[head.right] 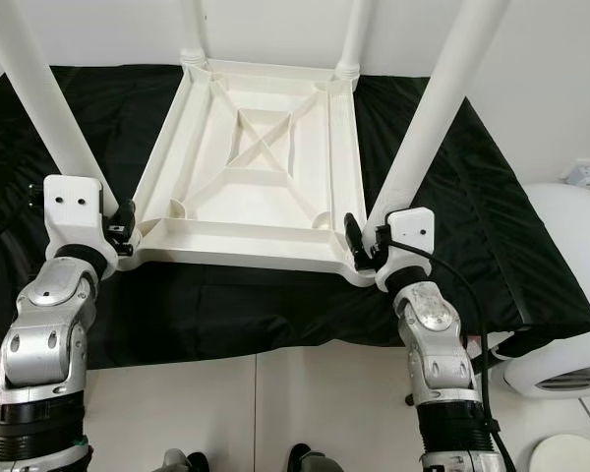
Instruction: Building children table
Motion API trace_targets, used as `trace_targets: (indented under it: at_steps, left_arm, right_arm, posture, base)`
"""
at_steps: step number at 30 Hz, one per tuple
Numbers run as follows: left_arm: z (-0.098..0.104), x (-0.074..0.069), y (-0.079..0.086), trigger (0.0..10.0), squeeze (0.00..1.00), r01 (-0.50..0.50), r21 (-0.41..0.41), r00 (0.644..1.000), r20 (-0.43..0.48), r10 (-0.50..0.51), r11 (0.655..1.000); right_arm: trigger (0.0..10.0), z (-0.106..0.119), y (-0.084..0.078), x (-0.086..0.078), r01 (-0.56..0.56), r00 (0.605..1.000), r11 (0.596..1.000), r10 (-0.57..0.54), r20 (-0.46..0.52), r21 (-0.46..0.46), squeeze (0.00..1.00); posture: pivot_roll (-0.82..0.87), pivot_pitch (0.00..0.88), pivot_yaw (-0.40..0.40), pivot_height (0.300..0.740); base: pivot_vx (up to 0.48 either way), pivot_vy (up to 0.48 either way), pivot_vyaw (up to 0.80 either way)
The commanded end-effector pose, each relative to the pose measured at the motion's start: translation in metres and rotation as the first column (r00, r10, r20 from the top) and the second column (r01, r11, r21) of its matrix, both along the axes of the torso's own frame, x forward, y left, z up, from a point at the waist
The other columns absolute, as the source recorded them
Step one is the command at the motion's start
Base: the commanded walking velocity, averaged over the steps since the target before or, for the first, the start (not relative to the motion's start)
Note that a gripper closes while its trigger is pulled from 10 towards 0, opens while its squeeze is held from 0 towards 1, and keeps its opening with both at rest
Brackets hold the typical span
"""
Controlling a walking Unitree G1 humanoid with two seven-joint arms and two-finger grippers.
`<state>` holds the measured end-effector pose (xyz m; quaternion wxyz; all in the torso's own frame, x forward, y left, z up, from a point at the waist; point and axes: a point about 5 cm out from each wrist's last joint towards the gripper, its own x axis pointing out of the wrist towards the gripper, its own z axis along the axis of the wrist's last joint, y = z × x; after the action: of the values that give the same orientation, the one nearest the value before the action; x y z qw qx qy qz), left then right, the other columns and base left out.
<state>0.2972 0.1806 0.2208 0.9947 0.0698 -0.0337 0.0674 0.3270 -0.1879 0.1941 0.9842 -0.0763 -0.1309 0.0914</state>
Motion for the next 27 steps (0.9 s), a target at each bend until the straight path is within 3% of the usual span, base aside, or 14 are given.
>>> trace_targets:
  at_steps: [1,11,14,27]
  left_arm:
    - [0.008,-0.008,0.011,10.0,0.0,-0.124,0.017,0.991,0.049,0.123,0.992]
    - [0.008,-0.014,0.01,10.0,0.0,-0.123,0.034,0.992,0.045,0.121,0.992]
    - [0.009,-0.015,0.02,10.0,0.0,-0.15,0.058,0.988,0.039,0.147,0.987]
    - [0.013,-0.025,0.046,10.0,0.0,-0.232,0.085,0.972,0.047,0.229,0.969]
  right_arm:
    - [10.0,-0.012,-0.008,0.002,0.03,0.998,1.0,-0.031,-0.057,-0.006,0.0]
    - [10.0,-0.007,-0.013,0.013,0.032,0.998,0.999,-0.033,-0.046,-0.025,0.0]
    - [10.0,-0.007,-0.013,0.017,0.022,0.999,0.999,-0.023,-0.045,-0.024,0.0]
    - [10.0,-0.014,0.02,0.02,-0.123,0.991,0.992,0.122,-0.056,-0.03,0.0]
  posture:
    - [-0.02,0.183,-0.014,0.74]
    - [-0.01,0.188,-0.019,0.74]
    - [-0.02,0.189,-0.016,0.74]
    - [-0.01,0.194,-0.029,0.74]
  base:
    - [0.0,0.0,0.0]
    - [0.0,0.0,0.0]
    - [0.0,0.0,0.0]
    - [0.0,0.0,0.0]
